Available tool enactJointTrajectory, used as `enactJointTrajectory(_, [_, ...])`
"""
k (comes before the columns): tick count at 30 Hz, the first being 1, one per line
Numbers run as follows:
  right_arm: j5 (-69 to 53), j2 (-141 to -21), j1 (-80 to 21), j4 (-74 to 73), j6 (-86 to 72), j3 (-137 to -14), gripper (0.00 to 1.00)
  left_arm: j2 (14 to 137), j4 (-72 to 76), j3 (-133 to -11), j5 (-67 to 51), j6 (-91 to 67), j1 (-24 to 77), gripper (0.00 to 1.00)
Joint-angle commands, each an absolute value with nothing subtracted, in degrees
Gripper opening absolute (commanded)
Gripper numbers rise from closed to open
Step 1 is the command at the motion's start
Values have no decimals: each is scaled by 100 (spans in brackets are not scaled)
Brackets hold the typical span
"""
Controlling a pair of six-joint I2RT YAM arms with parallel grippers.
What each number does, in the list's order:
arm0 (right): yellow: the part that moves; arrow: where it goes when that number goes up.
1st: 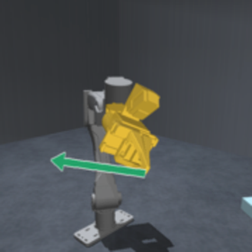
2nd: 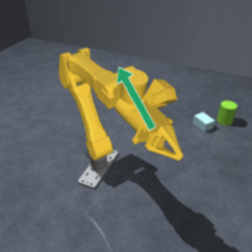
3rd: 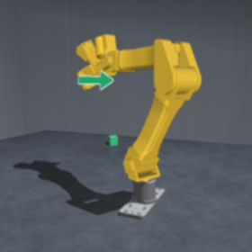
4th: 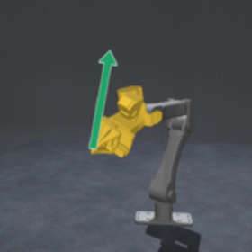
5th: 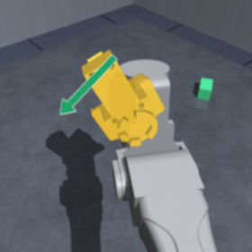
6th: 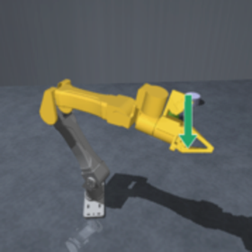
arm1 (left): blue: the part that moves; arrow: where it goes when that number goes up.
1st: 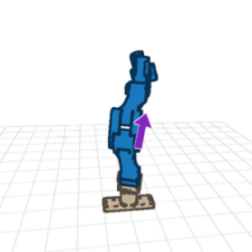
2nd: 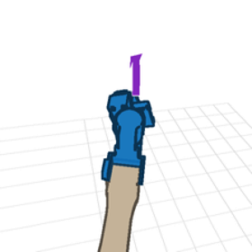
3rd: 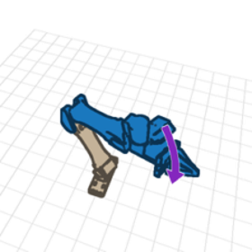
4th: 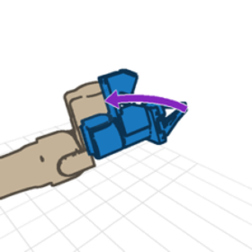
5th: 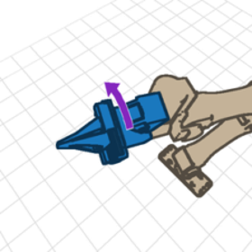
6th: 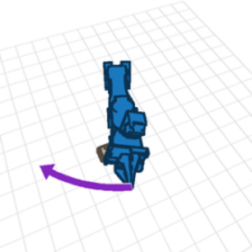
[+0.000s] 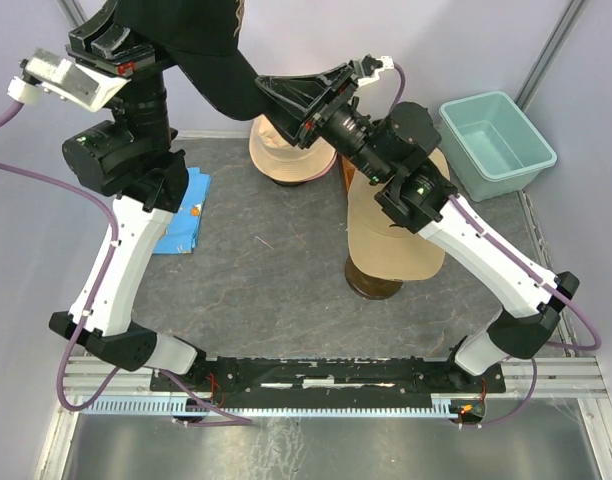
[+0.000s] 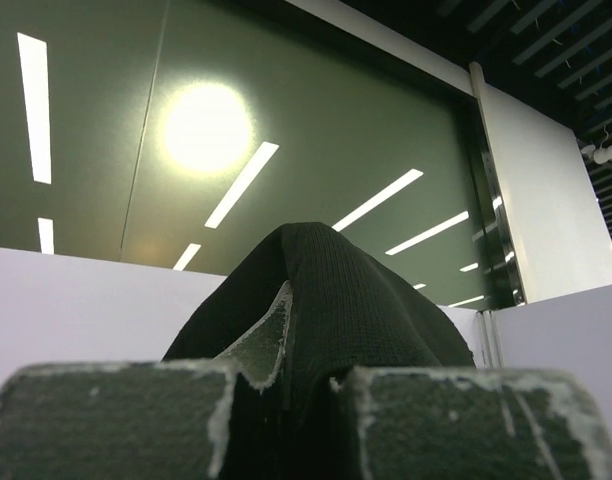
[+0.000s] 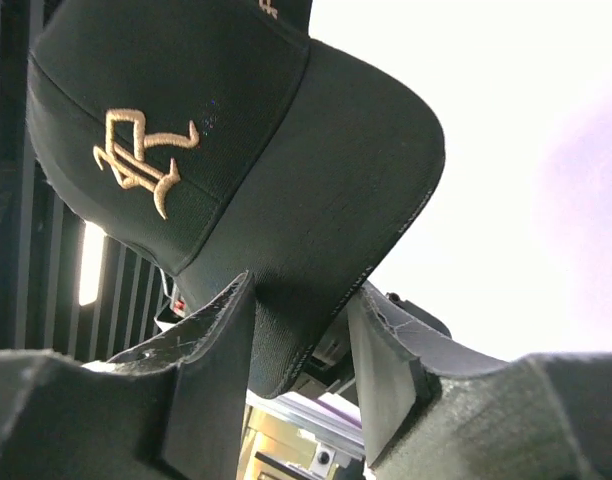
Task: Stack the hats
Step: Adjust the hat.
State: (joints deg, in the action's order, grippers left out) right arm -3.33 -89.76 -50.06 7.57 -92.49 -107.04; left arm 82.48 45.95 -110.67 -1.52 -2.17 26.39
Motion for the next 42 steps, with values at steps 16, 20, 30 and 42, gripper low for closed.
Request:
enactJointTrajectory(16, [-185,-8784,-4652,1474,-9315,-10816,46,7953,5314,-10370,-108,-808,2935,3])
enactJointTrajectory(20, [-202,-8801,-4587,1566,-9400,-10809,39,7912,5405,-10219,-152,-777,3019,3])
enactJointTrajectory(30, [-237,-8761,-4359,1716,-9387,-10775,0,7690,5488,-9777,-154,-732,3061,3])
enactJointTrajectory(42, [75,-7522,-3489,541,-7727,-10575,0,6714,4482,-8243,1324,49,3062,77])
